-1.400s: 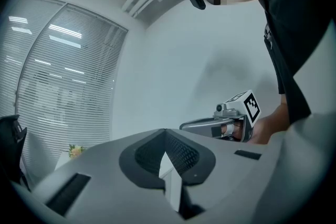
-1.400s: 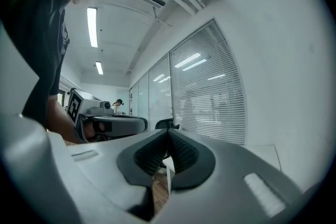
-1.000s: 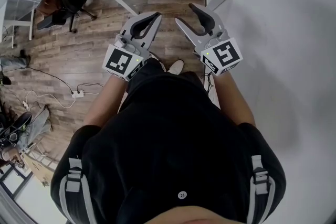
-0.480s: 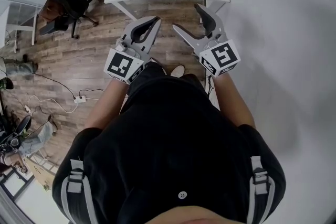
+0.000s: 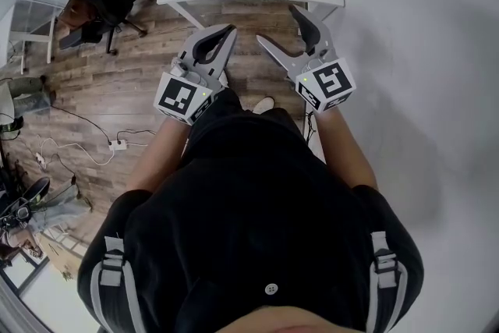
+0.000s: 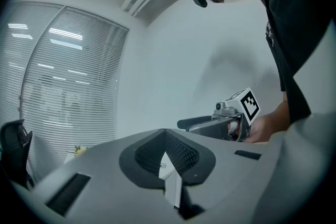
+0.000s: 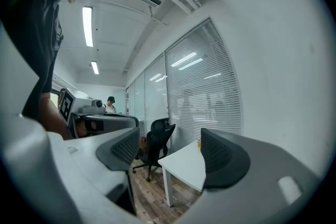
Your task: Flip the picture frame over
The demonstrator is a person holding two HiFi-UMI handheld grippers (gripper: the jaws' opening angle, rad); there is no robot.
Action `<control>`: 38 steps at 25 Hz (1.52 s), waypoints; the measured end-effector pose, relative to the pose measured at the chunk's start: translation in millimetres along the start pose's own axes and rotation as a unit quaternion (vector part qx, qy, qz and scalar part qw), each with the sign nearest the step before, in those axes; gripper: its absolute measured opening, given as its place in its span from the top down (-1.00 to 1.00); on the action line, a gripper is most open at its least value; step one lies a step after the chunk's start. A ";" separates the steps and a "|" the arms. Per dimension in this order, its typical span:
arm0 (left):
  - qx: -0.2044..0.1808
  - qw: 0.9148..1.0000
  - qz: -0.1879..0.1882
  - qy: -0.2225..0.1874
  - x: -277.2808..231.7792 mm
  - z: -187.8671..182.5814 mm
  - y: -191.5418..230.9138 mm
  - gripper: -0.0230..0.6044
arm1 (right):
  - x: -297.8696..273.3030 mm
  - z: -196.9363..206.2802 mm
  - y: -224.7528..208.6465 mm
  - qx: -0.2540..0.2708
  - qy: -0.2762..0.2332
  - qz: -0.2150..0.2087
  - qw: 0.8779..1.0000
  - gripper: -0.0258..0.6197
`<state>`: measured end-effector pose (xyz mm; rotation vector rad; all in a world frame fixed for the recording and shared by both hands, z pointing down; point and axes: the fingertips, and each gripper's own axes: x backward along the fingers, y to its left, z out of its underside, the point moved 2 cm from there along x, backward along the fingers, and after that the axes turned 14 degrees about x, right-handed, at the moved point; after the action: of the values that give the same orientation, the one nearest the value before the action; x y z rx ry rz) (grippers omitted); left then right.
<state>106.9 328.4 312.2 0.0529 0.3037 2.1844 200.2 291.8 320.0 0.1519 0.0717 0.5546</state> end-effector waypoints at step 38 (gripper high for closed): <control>0.045 0.995 0.088 0.020 -62.1 -43.9 265.8 0.92 | -263.3 30.1 -69.6 -0.010 0.080 0.065 0.995 -0.20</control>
<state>-73.3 120.2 337.1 0.0894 0.4346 2.3479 16.3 90.3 345.4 0.0933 0.2129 0.6970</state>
